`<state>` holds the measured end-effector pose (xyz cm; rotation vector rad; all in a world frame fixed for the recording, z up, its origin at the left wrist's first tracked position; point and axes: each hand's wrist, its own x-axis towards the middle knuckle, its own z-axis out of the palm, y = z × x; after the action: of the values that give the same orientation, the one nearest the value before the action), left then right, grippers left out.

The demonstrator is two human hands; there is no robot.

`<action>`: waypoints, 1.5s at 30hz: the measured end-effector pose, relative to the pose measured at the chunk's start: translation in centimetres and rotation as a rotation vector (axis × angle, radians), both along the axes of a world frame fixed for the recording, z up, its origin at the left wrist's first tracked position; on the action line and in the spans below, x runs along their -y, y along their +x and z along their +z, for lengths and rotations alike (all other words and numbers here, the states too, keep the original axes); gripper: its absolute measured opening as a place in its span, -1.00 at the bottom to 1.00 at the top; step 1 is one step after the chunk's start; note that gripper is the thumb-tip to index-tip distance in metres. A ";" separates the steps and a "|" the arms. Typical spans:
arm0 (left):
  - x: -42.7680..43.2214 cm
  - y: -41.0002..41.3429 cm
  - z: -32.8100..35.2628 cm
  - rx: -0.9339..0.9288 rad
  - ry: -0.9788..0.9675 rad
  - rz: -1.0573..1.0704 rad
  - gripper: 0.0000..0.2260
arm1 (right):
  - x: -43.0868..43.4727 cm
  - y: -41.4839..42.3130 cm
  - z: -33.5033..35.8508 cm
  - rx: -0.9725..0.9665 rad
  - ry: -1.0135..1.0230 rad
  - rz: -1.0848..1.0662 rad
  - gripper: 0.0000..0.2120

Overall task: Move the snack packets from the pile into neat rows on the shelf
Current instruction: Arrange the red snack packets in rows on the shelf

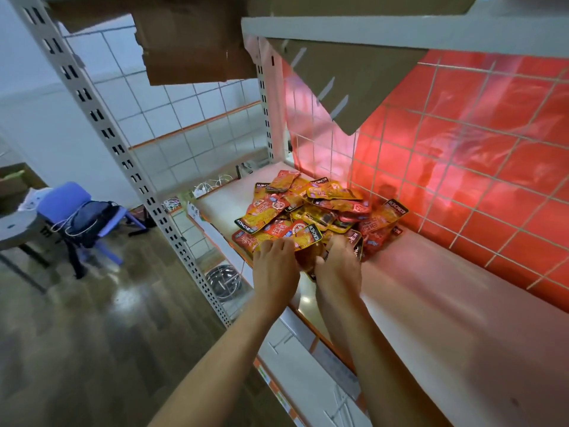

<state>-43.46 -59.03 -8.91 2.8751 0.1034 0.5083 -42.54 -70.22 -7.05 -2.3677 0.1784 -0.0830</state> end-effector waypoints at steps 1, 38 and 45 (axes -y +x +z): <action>0.2 -0.1 0.2 0.029 -0.026 -0.026 -0.81 | 0.4 -0.2 0.2 -0.011 0.052 -0.011 -0.74; 24.9 -21.3 3.4 -0.441 -1.239 -0.771 -0.68 | 26.0 -31.2 2.1 0.207 0.611 -0.617 -0.94; 35.5 -24.1 3.7 -0.450 -1.069 -0.909 -0.59 | 35.4 -35.4 2.6 0.304 0.584 -0.766 -0.87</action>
<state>-67.57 -94.54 -5.24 1.6564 -0.6262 -0.3106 -77.91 -105.66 -4.42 -1.5735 0.8281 -0.6549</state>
